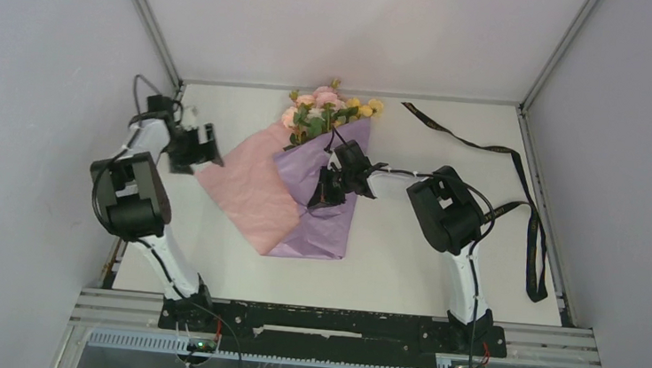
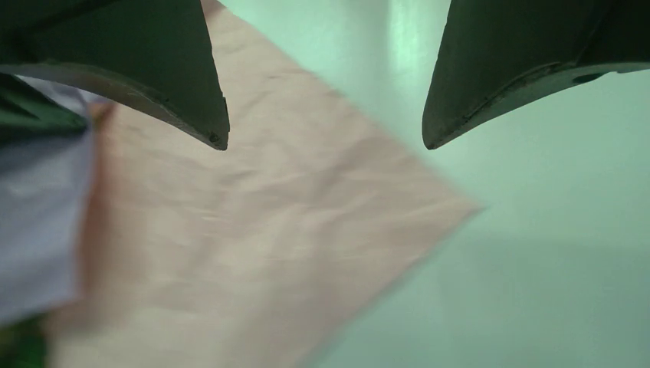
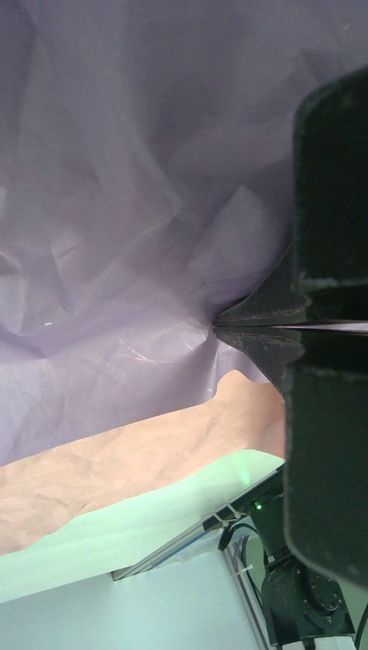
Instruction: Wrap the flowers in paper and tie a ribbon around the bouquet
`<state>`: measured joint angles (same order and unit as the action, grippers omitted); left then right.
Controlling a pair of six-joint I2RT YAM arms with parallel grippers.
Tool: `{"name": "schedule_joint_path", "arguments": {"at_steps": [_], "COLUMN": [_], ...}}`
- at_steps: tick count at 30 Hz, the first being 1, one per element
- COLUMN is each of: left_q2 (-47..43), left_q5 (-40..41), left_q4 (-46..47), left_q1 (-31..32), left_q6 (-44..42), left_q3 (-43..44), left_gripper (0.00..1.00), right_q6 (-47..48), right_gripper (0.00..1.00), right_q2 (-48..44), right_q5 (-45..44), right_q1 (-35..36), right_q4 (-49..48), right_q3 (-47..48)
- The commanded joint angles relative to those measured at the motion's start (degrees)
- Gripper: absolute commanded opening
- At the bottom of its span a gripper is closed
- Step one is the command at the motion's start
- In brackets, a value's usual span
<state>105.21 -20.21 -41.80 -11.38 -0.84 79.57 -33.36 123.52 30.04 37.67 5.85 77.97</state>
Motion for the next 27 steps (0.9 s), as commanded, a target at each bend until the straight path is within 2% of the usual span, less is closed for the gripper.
{"name": "schedule_joint_path", "arguments": {"at_steps": [1, 3, 6, 10, 13, 15, 21, 24, 27], "left_q2": [4.5, 7.9, 12.3, 15.0, 16.9, 17.9, 12.7, 7.2, 3.1], "left_q5": [5.7, 3.3, -4.4, -7.9, -15.9, -21.1, -29.6, -32.6, -32.0], "left_q4": [-4.3, -6.6, -9.3, -9.2, -11.1, -11.8, -9.3, -7.6, -7.4], "left_q1": [-7.0, -7.1, -6.9, -4.2, -1.3, 0.1, 0.7, 1.1, 2.4], "left_q6": [2.8, 2.4, 3.4, 4.1, 2.6, 2.3, 3.0, 1.8, -0.8], "left_q3": [2.3, 4.1, 6.8, 8.1, 9.0, 9.4, 6.0, 3.4, 1.2], "left_gripper": [1.00, 1.00, 1.00, 1.00, 1.00, 0.96, 0.78, 0.60, 0.39], "right_q6": [0.5, 0.7, 0.7, 0.6, 0.6, 0.4, -0.3, -0.6, -1.0], "right_gripper": [0.00, 0.00, 0.00, 0.00, 0.00, 0.00, 0.00, 0.00, 0.00], "right_q2": [-1.0, -1.2, -1.8, -2.6, -2.8, -2.7, -2.3, -1.8, -1.3], "right_q5": [-2.9, -2.7, -2.6, -2.5, -2.6, -2.6, -2.2, -1.8, -1.5], "right_q1": [0.8, 0.9, 0.9, 0.9, 1.0, 0.9, 0.9, 0.9, 0.9], "right_q4": [0.4, 0.3, 0.0, -0.1, -0.1, 0.0, -0.6, -1.0, -1.4], "right_q3": [-1.2, -1.2, -1.7, -2.4, -2.6, -2.7, -2.6, -2.7, -2.6]}}
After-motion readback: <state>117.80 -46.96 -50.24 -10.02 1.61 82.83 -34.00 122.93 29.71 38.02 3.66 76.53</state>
